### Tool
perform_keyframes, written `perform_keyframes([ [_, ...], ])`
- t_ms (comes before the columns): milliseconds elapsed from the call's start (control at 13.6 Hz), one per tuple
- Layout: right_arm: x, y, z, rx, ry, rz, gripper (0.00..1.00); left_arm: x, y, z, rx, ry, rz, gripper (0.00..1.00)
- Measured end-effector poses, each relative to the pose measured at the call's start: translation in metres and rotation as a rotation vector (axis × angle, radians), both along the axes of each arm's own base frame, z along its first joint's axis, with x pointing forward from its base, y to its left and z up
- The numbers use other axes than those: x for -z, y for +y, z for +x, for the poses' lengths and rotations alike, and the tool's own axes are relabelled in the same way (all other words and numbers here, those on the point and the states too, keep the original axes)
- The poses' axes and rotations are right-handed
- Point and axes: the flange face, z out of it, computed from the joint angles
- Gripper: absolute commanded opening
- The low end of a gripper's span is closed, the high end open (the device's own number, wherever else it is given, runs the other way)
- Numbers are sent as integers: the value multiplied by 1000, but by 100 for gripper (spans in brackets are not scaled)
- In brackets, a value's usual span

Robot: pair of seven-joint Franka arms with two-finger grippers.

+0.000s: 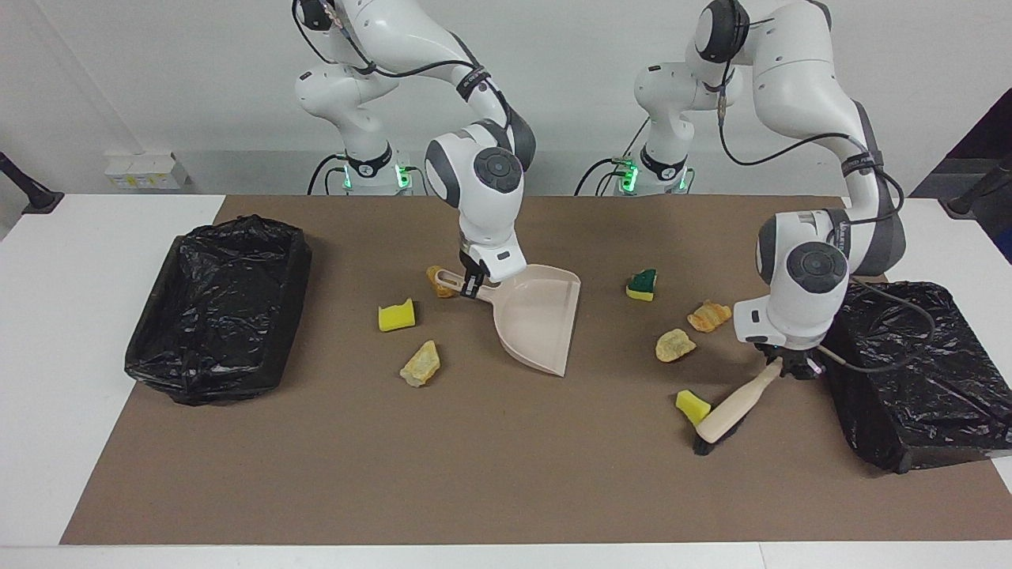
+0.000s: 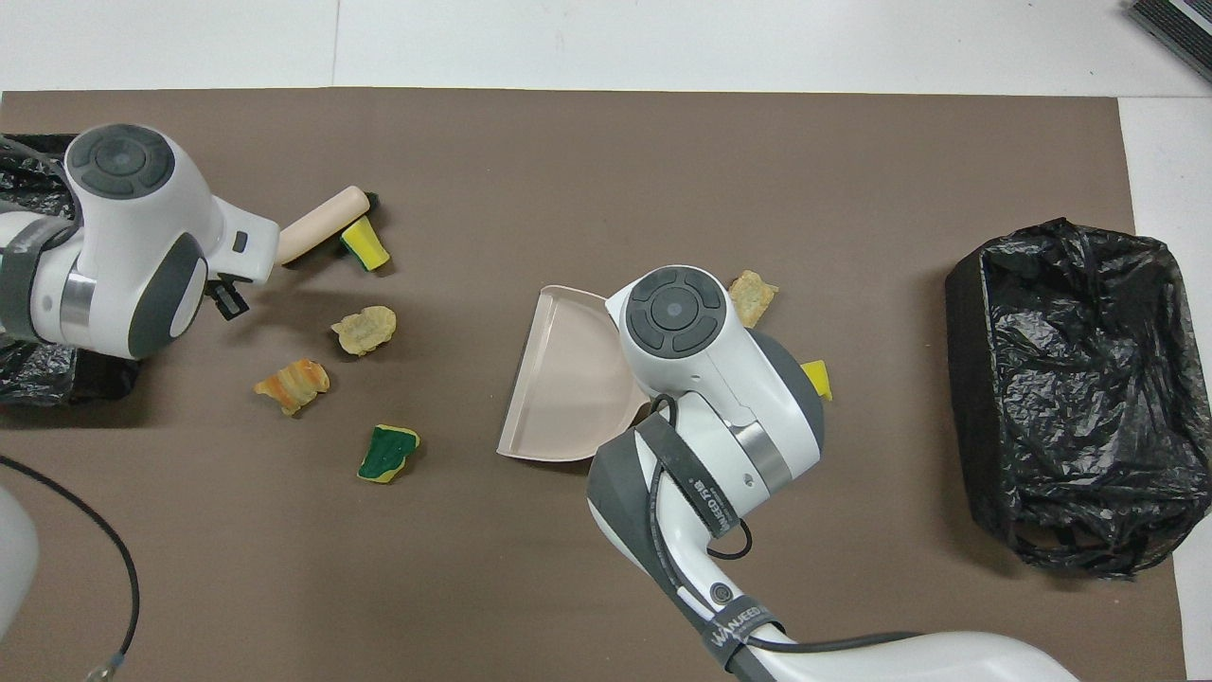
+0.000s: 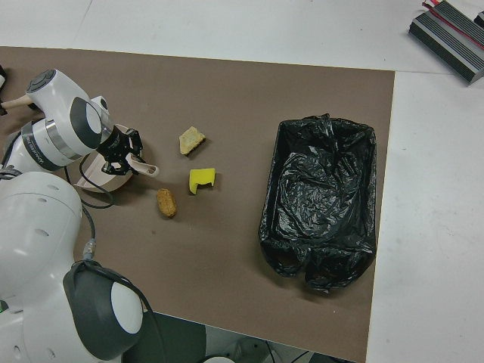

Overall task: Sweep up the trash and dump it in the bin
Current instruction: 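Sweep the crumbs toward the dustpan with the brush in the left gripper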

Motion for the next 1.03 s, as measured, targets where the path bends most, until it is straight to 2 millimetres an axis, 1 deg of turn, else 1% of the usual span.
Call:
perform_keyframes([
  [147, 0, 0, 0, 0, 0, 0, 0, 0, -7, -45, -32, 29, 7, 0],
  [294, 0, 0, 0, -1, 0, -1, 0, 2, -27, -79, -78, 36, 7, 0],
  [368, 1, -1, 0, -3, 0, -5, 0, 0, -44, -91, -122, 18, 10, 0],
  [515, 3, -2, -3, -6, -9, -2, 0, -8, -82, -102, -236, -53, 16, 0],
  [588, 7, -4, -5, -9, -20, 4, 0, -15, -96, -105, -300, -94, 15, 0],
  [662, 11, -7, -9, -17, -33, 3, 0, -24, -99, -106, -346, -120, 16, 0],
  [735, 14, -10, -13, -30, -41, -10, 0, -35, -94, -109, -386, -129, 26, 0],
  [809, 15, -12, -16, -38, -42, -19, 0, -49, -83, -114, -434, -124, 48, 0],
  [882, 14, -12, -18, -41, -43, -22, 0, -61, -68, -120, -498, -119, 73, 0],
  [956, 13, -13, -19, -43, -45, -22, 0, -72, -49, -124, -571, -119, 92, 0],
  [1029, 12, -12, -20, -45, -46, -23, 0, -77, -27, -127, -630, -118, 103, 0],
])
